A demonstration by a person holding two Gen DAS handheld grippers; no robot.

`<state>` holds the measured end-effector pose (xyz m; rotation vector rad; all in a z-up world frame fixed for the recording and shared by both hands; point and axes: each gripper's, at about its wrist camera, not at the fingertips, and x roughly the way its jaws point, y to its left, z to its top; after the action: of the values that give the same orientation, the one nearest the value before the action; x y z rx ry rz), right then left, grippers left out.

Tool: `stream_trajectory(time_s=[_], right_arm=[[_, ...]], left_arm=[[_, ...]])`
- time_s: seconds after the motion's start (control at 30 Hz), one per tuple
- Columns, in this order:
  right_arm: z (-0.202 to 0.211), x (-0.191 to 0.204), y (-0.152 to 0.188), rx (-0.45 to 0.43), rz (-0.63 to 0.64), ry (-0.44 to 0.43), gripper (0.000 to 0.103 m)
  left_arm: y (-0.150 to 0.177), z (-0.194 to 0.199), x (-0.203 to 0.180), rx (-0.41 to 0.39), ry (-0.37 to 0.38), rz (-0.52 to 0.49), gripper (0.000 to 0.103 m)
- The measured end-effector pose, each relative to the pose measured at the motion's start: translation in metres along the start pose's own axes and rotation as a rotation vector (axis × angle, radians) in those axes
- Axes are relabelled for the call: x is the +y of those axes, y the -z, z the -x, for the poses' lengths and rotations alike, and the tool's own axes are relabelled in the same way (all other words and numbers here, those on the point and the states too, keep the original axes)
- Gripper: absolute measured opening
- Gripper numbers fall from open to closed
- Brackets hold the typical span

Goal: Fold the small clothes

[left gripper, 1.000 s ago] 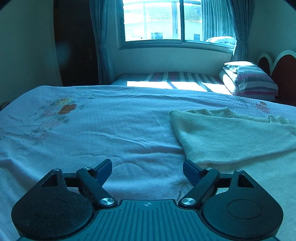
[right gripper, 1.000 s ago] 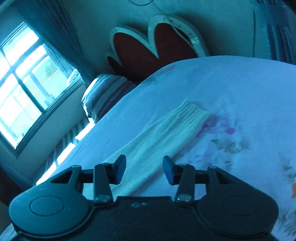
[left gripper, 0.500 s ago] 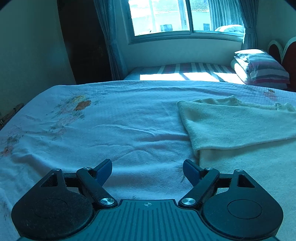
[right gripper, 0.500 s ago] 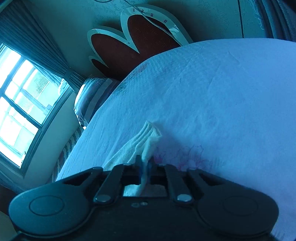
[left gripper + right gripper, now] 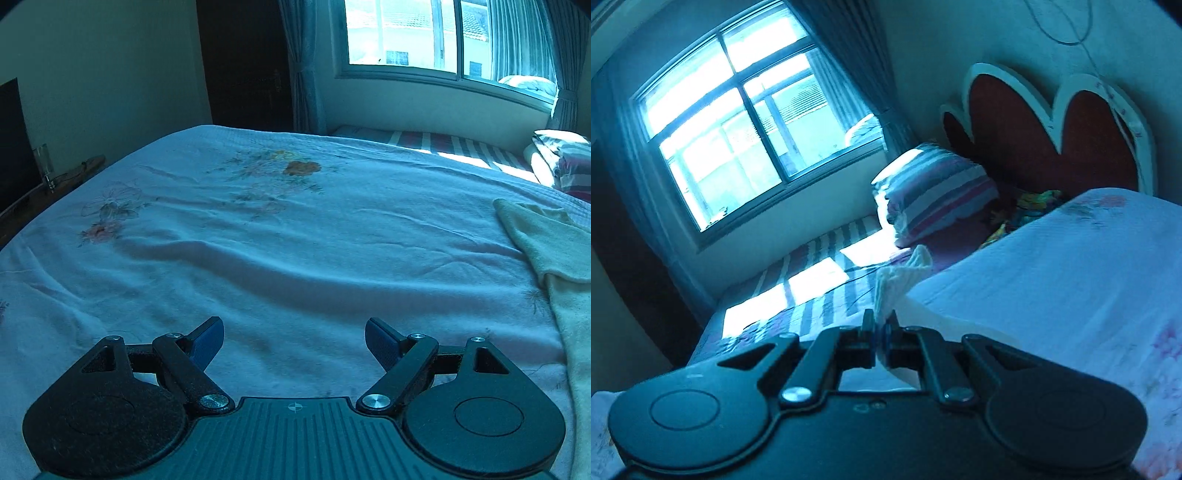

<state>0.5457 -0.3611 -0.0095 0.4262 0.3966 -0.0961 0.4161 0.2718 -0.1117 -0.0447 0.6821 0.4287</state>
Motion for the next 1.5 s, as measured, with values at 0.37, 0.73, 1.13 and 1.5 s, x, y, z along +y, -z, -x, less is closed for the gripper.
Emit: stream_trajectory(time_s=[0.37,0.73,1.13,1.5], right_arm=[[-0.095,0.261,0.170,0.326,0.374,-0.289,0.006],[-0.086,0.297,0.216,0.329,0.451,-0.265,0.006],[-0.050,0.298,0.220,0.352,0.456,-0.412,0.034],[0.010,0.040,0.116,0.207,-0.161,-0.035,0.036]], left_arm=[[0.011,0.011,0.120,-0.011,-0.071,0.080,0.083],[0.031,-0.003,0.160,0.024,-0.087,0.132,0.083],[-0.015,-0.005,0.062,-0.018,0.162,0.070,0.083],[-0.068,-0.055,-0.139,0.114,0.670,0.102,0.013]])
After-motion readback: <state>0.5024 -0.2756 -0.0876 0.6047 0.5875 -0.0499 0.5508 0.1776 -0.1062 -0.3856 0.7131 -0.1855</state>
